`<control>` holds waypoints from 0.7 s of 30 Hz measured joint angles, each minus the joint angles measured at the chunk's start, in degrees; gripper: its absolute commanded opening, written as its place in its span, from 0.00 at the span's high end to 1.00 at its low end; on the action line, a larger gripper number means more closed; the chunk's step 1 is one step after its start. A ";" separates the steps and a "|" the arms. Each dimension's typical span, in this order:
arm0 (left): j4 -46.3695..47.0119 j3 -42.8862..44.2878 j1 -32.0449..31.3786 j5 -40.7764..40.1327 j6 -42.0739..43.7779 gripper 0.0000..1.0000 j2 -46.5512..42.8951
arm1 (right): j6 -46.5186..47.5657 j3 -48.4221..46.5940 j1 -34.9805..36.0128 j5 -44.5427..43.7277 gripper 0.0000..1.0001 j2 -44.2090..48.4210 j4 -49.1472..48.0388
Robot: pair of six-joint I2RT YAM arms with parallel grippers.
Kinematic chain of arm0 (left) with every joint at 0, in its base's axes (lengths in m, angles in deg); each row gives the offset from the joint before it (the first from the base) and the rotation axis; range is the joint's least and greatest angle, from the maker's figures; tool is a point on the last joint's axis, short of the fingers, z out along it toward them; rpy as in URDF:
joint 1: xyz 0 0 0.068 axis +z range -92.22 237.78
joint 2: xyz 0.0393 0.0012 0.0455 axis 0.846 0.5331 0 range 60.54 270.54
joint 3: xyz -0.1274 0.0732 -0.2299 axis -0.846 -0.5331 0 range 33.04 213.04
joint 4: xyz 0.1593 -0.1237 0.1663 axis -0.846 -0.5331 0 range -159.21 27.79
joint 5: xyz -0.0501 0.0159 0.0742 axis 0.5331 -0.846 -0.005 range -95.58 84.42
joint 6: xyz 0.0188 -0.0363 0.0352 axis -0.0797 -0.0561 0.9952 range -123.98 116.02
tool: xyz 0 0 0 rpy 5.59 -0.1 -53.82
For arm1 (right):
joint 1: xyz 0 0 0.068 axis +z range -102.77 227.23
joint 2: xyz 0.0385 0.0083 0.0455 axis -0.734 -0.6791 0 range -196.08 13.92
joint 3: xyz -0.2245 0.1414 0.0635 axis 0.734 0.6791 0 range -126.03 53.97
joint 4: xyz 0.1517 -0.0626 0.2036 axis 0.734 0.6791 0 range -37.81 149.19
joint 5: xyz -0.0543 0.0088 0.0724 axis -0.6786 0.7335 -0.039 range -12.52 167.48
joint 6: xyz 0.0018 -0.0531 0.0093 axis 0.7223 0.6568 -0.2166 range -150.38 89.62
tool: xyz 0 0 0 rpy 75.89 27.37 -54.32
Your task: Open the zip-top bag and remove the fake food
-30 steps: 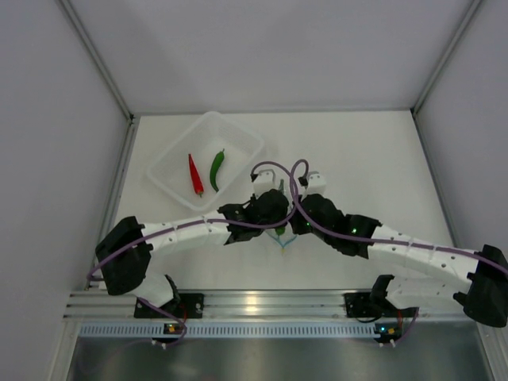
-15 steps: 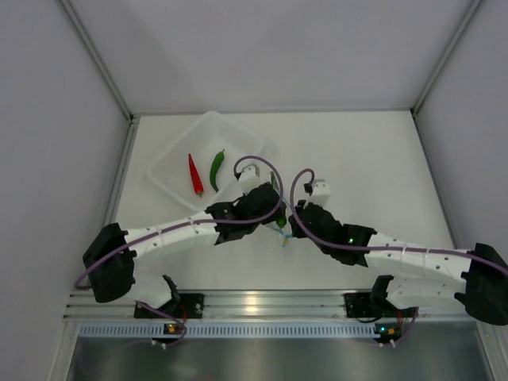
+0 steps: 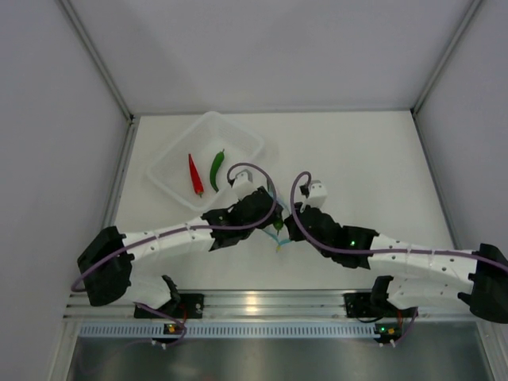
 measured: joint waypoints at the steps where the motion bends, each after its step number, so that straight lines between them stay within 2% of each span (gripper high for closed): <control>1: 0.42 -0.42 0.02 -0.17 -0.07 1.00 -0.28 | -0.07 -0.48 0.04 0.15 1.00 0.31 0.59; 12: 1.81 -3.58 0.00 -5.16 -4.15 1.00 -2.34 | -3.30 -2.38 2.91 3.37 1.00 -0.26 1.62; 21: 1.60 -5.49 0.02 -5.53 -4.76 1.00 -6.34 | -4.09 -3.45 3.48 -0.24 1.00 -3.89 2.80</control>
